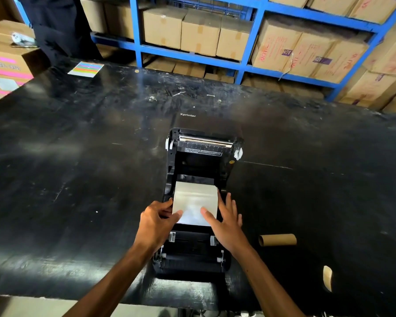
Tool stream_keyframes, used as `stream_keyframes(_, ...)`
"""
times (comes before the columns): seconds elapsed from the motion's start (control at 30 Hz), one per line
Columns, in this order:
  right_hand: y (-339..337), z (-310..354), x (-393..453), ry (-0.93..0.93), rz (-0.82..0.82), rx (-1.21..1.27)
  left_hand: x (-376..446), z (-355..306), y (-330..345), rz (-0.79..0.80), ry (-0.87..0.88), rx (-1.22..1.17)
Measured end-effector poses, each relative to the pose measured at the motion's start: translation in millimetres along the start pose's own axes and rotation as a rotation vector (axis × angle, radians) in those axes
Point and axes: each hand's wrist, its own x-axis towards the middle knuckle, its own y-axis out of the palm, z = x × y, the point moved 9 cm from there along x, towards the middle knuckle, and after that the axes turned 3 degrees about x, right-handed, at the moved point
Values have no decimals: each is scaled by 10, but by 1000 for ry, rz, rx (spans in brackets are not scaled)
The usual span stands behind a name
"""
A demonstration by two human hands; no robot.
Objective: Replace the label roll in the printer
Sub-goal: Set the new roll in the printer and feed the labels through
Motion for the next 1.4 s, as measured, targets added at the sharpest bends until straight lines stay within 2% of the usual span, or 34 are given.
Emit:
stream_keyframes(0.23,-8,23,-55,-10,-17,32,16,-58,-21,22,76,99)
stream_keyframes(0.43,-414,56,-255,-22,-413,228,49,-4,-110,-72,35,147)
stream_keyframes(0.5,-446,71,-283,-30,-461,200,46,8,-101,-80,34,167)
stream_keyframes(0.67,-417,54,-301,-40,-429,217,16,41,-98,-88,51,101)
stream_keyframes(1.0,-349,-27,-302,-44,-291,87,19,126,-100,36,29,225)
stream_keyframes(1.2,-298,-77,-312,-27,-251,52,-38,126,-62,44,51,238)
stream_keyframes(1.4,-218,-179,-310,26,-84,106,-51,133,-20,83,40,231)
